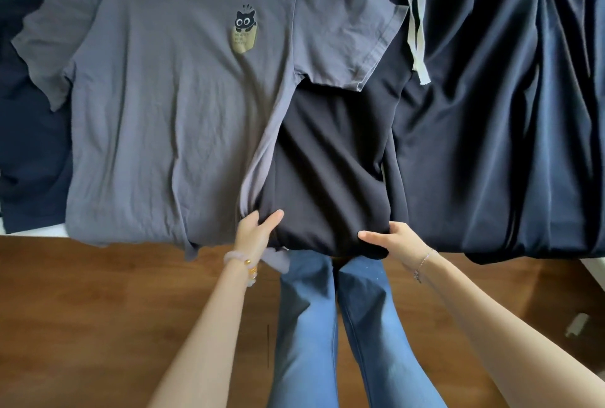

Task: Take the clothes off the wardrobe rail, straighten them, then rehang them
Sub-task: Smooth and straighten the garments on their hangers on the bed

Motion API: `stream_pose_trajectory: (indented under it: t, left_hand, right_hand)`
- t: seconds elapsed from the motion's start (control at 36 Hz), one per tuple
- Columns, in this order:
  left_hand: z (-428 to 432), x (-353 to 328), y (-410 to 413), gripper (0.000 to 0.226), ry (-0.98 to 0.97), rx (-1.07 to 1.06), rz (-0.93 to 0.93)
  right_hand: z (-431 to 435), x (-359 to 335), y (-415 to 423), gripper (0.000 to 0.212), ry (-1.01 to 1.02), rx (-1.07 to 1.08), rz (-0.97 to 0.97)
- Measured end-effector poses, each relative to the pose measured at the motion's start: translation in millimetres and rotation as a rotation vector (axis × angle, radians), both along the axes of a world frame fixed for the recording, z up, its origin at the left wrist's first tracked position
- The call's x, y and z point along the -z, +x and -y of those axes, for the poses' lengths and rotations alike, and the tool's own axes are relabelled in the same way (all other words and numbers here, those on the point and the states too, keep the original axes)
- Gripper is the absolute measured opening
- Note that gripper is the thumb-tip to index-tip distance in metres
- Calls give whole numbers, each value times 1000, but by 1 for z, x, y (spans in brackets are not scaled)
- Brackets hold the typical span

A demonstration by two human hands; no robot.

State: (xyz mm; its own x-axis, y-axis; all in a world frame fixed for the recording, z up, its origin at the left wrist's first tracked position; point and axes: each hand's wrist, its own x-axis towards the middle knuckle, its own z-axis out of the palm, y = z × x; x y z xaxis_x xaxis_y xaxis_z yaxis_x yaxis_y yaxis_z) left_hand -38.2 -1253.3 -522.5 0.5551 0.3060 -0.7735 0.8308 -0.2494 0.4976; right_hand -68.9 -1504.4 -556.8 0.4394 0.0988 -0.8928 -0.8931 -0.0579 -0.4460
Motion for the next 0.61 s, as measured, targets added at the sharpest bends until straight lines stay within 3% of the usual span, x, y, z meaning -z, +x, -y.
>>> stream_pose_trajectory:
  t: [0.06,0.11,0.17,0.25,0.31,0.39,0.47,0.61]
  left_hand:
    - [-17,-5,-3,5,26,-2,64]
    - [-31,-6,-4,20,112,89,70]
    - [-41,-2,-3,45,190,224,0]
    - [-46,6,-4,60,286,426,-178]
    - [-45,11,-8,55,365,554,-269]
    - [-42,15,-11,29,450,605,-287]
    - [-39,14,-12,42,419,598,-290]
    - [-46,15,-33,22,462,616,-321]
  right_hand:
    - [-3,-2,-2,26,89,-33,-21]
    - [-10,-6,-4,16,128,-118,-21]
    - [-20,-6,-9,10,33,-261,7]
    - [-35,3,-20,4,-238,-412,92]
    - [-43,4,-23,8,-346,-427,104]
    - [-51,0,-23,10,-434,-427,83]
    - [-51,-1,-27,12,-456,-382,69]
    - [-47,0,-41,15,-618,-386,-130]
